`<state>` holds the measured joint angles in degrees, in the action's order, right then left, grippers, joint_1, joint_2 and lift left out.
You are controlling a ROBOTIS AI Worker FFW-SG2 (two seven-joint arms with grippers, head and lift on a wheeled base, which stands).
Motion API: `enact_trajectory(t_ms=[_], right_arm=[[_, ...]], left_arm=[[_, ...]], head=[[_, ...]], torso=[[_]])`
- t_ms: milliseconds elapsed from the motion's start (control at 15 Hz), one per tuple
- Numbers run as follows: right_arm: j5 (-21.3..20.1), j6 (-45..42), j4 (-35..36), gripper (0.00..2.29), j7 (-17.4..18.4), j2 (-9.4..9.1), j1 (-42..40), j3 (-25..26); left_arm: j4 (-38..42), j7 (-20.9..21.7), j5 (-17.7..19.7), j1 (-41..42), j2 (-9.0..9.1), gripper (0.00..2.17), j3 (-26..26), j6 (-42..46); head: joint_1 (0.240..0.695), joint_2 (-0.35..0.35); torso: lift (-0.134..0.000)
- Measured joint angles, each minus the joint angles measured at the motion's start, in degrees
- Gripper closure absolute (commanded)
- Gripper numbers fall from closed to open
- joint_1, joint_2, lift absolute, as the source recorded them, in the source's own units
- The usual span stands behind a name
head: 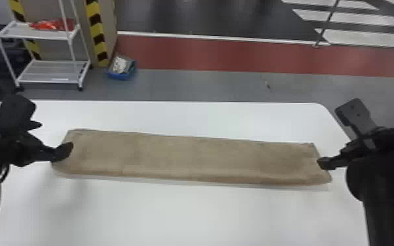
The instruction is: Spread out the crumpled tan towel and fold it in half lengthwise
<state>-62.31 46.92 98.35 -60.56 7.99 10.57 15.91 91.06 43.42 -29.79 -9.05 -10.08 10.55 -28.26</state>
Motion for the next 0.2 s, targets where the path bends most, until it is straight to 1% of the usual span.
enact_trajectory(t_ms=[200], right_arm=[[0.0,-0.02,0.0,0.17,0.0,0.01,0.08,-0.03]], left_arm=[[0.0,0.16,0.03,0.05,-0.03,0.03,0.03,0.0]], head=[[0.695,-0.12]], torso=[[-0.125]])
